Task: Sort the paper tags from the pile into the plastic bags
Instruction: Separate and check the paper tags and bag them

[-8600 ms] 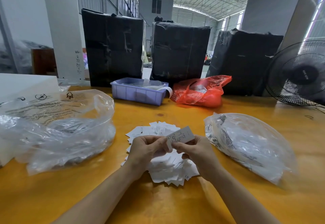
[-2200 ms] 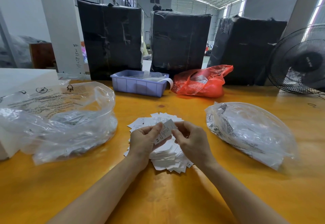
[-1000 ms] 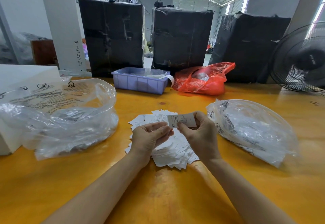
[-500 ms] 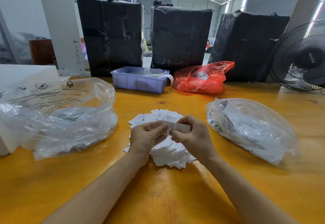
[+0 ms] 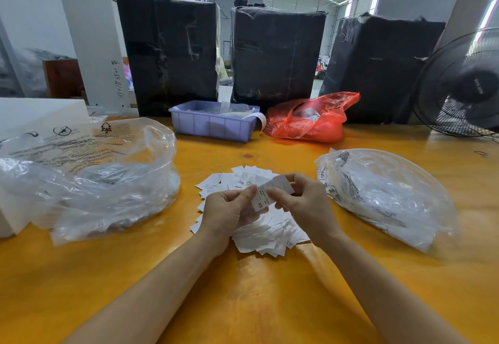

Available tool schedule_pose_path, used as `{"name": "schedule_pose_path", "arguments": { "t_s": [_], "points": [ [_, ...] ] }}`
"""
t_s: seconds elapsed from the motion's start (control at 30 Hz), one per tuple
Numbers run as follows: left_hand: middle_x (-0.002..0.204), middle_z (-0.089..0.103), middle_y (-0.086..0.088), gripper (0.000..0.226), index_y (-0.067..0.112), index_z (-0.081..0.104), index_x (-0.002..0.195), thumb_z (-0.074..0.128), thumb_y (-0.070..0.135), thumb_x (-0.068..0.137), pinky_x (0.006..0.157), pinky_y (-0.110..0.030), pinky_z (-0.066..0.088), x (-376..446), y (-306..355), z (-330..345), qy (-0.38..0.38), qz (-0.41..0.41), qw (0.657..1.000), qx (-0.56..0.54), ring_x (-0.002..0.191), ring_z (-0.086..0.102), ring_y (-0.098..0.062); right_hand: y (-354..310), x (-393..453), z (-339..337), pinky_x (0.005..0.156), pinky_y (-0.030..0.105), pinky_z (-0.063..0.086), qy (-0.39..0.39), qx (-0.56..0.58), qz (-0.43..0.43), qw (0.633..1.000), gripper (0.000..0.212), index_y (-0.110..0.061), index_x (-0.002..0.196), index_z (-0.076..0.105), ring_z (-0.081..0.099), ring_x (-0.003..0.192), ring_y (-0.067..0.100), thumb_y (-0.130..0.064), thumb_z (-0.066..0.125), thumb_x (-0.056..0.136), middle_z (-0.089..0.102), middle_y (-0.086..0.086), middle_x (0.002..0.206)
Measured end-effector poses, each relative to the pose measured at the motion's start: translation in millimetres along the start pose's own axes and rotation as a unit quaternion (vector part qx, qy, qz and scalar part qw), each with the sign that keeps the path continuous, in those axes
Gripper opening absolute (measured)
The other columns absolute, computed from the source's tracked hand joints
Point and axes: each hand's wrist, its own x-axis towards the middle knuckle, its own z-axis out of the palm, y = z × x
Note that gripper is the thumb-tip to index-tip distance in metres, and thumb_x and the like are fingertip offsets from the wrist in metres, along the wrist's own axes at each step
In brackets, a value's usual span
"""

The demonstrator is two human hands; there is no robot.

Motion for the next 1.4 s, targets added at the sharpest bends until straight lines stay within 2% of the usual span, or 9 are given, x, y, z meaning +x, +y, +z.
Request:
{"name": "schedule_pose_path", "arguments": {
  "t_s": [0.07,0.33,0.5,0.67,0.77,0.83,0.97,1.23,1.4],
  "points": [
    [0.083,0.074,-0.016,0.022,-0.002,0.071,0.085,0.067,0.019,0.083,0.061,-0.029,0.06,-0.1,-0.2,0.8,0.003,-0.003,1.0,-0.002,0.074,0.072,-0.029,0.5,0.4,-0.1,0.053,0.018,0.043,-0.005,-0.02,-0.016,1.0,0.004,-0.007,0.089,0.067,0.053,0.051,0.003,-0.008,0.067,0.085,0.062,0.001,0.066],
    [0.067,0.069,-0.01,0.017,-0.001,0.071,0.077,0.069,0.014,0.083,0.049,-0.024,0.055,-1.1,0.6,4.2,0.033,-0.02,0.999,-0.019,0.057,0.067,-0.018,-3.2,-4.0,3.4,0.056,0.027,0.048,-0.074,-0.03,-0.007,0.997,0.016,0.002,0.093,0.069,0.054,0.055,0.012,-0.006,0.073,0.08,0.064,0.009,0.07],
    [0.074,0.067,-0.012,0.015,0.002,0.071,0.074,0.072,0.015,0.081,0.051,-0.025,0.055,0.1,-0.9,8.0,0.051,-0.048,0.997,-0.045,0.072,0.065,-0.025,-1.9,-1.7,6.9,0.058,0.028,0.037,-0.089,-0.052,0.01,0.995,0.031,0.012,0.102,0.061,0.043,0.057,0.008,-0.015,0.046,0.099,0.048,0.001,0.063],
    [0.068,0.068,-0.007,0.014,0.009,0.073,0.07,0.074,0.021,0.078,0.059,-0.029,0.055,0.3,-1.0,10.6,0.051,-0.047,0.996,-0.051,0.063,0.065,-0.017,-9.1,-2.2,9.0,0.062,0.009,0.038,-0.114,-0.046,0.034,0.992,0.036,0.002,0.125,0.056,0.045,0.07,-0.005,-0.013,0.034,0.102,0.046,-0.015,0.081],
    [0.066,0.07,-0.005,0.015,0.012,0.074,0.067,0.073,0.021,0.078,0.052,-0.024,0.053,-0.7,-0.7,12.4,0.045,-0.044,0.995,-0.081,0.061,0.067,-0.016,-13.5,-4.3,14.3,0.07,0.011,0.037,-0.162,-0.068,0.01,0.984,0.039,-0.006,0.137,0.048,0.046,0.089,0.001,-0.021,0.038,0.102,0.049,0.0,0.1],
    [0.072,0.07,-0.007,0.014,0.009,0.073,0.073,0.072,0.022,0.08,0.06,-0.026,0.055,0.4,0.4,11.6,0.051,-0.043,0.992,-0.11,0.066,0.067,-0.017,-13.3,-6.2,16.9,0.072,0.018,0.044,-0.119,-0.063,0.003,0.991,0.045,-0.013,0.142,0.04,0.052,0.095,0.012,-0.019,0.048,0.098,0.051,0.005,0.11],
    [0.073,0.066,-0.005,0.014,0.011,0.071,0.078,0.069,0.024,0.083,0.073,-0.029,0.049,1.9,4.6,10.6,0.042,-0.043,0.988,-0.141,0.074,0.062,-0.019,-11.1,-7.7,13.0,0.064,0.023,0.052,-0.013,0.007,-0.018,1.0,0.038,-0.014,0.127,0.056,0.062,0.067,0.013,-0.005,0.061,0.09,0.066,0.014,0.091],
    [0.083,0.068,-0.007,0.017,0.014,0.075,0.082,0.068,0.029,0.08,0.066,-0.026,0.052,0.4,14.1,11.7,0.012,-0.083,0.984,-0.156,0.075,0.063,-0.019,-7.9,-9.2,18.2,0.062,0.012,0.05,-0.019,0.047,-0.025,0.998,0.035,-0.014,0.112,0.066,0.061,0.062,-0.004,-0.003,0.072,0.08,0.069,-0.011,0.079],
    [0.089,0.067,-0.011,0.042,0.009,0.069,0.098,0.058,0.047,0.085,0.072,-0.029,0.05,6.2,20.0,0.7,-0.026,-0.11,0.993,-0.037,0.084,0.062,-0.022,-8.7,-4.5,9.8,0.053,0.011,0.046,0.03,0.111,0.008,0.993,0.01,-0.006,0.088,0.074,0.06,0.052,0.0,0.0,0.068,0.082,0.071,-0.007,0.061]
  ]
}}
